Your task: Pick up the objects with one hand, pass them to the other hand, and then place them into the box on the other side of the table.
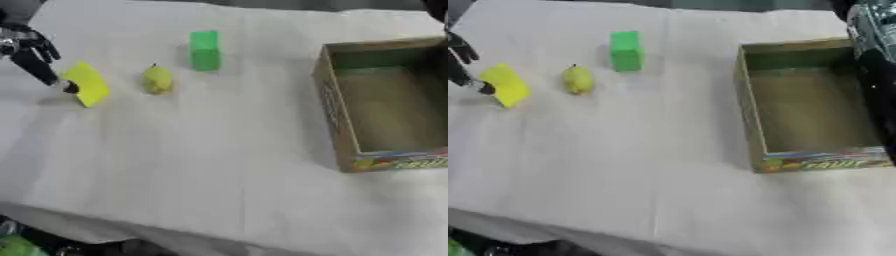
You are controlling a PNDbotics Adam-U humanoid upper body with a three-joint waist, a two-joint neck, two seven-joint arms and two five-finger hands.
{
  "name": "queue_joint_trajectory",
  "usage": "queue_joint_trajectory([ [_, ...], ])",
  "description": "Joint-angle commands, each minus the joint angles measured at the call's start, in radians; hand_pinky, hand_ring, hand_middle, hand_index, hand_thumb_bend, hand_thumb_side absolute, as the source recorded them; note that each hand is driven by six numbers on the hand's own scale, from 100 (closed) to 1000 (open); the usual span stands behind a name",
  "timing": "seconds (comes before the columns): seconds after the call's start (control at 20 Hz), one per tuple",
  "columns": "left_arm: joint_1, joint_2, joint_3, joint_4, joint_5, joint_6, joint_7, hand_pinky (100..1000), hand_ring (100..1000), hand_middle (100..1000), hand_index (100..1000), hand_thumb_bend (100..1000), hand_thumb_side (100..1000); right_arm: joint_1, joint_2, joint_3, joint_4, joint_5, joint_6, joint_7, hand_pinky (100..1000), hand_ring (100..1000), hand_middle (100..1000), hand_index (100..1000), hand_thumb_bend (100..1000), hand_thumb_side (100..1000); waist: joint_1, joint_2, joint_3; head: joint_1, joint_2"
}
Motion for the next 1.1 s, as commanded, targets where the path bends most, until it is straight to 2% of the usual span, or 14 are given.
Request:
queue_joint_trajectory([
  [0.05, -0.014, 0.016, 0.004, 0.018, -0.020, -0.009, -0.001, 915, 844, 759, 824, 643, 246, -0.018, -0.011, -0.002, -0.018, 0.006, -0.001, 0.004, 872, 726, 770, 868, 431, 549, 0.011, 0.001, 0.000, 0.004, 0.006],
  [0.45, -0.038, -0.025, 0.005, 0.054, -0.049, -0.029, 0.023, 912, 841, 755, 822, 630, 311, -0.016, -0.006, 0.001, -0.017, 0.009, 0.001, 0.010, 873, 723, 765, 868, 430, 552, 0.008, 0.004, 0.003, 0.010, 0.006],
  [0.7, -0.062, -0.056, 0.007, 0.089, -0.080, -0.036, 0.042, 909, 838, 752, 818, 616, 308, -0.016, -0.004, 0.002, -0.016, 0.010, 0.001, 0.012, 873, 722, 764, 868, 430, 552, 0.006, 0.004, 0.004, 0.014, 0.006],
  [1.1, -0.082, -0.092, 0.015, 0.133, -0.095, -0.044, 0.058, 887, 817, 726, 785, 528, 292, -0.015, -0.002, 0.003, -0.014, 0.011, 0.003, 0.014, 873, 719, 771, 867, 431, 553, 0.006, 0.007, 0.003, 0.021, 0.006],
])
